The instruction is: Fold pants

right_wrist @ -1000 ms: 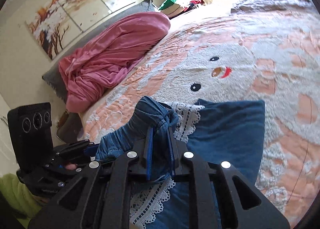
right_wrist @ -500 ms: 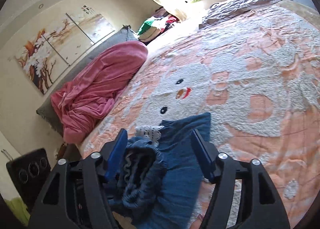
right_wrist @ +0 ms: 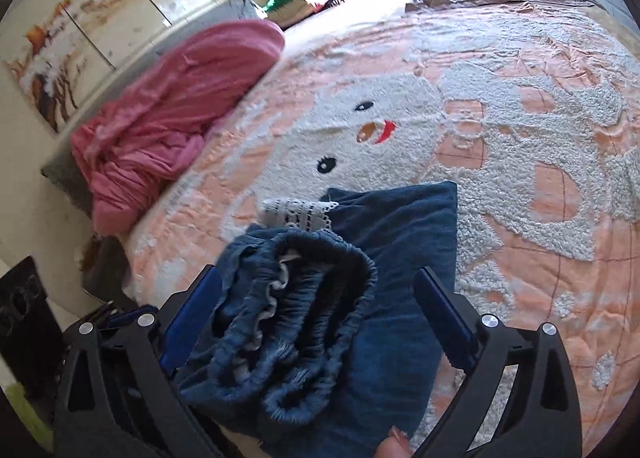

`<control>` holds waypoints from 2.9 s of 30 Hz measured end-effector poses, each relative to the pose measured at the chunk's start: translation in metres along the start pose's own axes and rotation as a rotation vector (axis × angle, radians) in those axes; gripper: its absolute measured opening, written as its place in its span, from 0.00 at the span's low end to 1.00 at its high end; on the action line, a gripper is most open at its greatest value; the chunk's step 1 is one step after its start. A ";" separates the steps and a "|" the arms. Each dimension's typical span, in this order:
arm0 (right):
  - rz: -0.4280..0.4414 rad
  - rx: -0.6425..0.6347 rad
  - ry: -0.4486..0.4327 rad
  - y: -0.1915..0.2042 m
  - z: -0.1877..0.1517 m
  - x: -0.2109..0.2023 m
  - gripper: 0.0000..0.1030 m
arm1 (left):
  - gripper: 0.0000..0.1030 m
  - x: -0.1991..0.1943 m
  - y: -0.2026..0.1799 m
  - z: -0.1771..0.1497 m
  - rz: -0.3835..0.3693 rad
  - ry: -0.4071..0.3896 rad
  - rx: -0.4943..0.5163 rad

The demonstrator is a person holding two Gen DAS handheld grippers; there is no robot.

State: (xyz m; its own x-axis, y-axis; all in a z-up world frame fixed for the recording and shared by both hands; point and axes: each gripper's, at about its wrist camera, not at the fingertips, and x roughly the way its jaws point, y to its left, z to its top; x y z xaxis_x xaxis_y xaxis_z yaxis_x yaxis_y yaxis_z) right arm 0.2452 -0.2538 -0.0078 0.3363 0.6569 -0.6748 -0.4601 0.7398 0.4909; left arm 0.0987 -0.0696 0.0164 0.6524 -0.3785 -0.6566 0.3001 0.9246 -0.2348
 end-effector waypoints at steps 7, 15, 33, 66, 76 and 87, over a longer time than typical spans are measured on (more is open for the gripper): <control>0.093 -0.078 0.032 0.013 -0.006 0.022 0.30 | 0.35 0.035 -0.024 -0.013 -0.003 0.077 0.092; 0.041 -0.036 0.020 -0.013 0.001 0.021 0.31 | 0.35 0.045 -0.048 -0.028 0.000 0.084 0.194; 0.025 0.023 -0.135 -0.030 -0.016 -0.037 0.71 | 0.57 0.015 -0.019 -0.031 -0.044 0.079 0.086; -0.234 -0.246 -0.063 0.034 -0.081 -0.023 0.34 | 0.74 0.057 0.059 -0.002 0.155 0.093 -0.103; -0.201 -0.272 -0.159 0.052 -0.081 -0.050 0.47 | 0.74 0.033 0.044 0.008 0.130 0.045 -0.083; -0.205 -0.244 -0.211 0.050 -0.078 -0.066 0.55 | 0.74 0.017 0.033 0.016 0.123 0.006 -0.061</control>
State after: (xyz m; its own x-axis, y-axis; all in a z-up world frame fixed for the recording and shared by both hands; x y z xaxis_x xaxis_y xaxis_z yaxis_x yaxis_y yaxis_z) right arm 0.1359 -0.2716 0.0177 0.5916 0.5335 -0.6044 -0.5395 0.8191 0.1949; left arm 0.1306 -0.0464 0.0092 0.6775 -0.2617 -0.6874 0.1746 0.9651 -0.1953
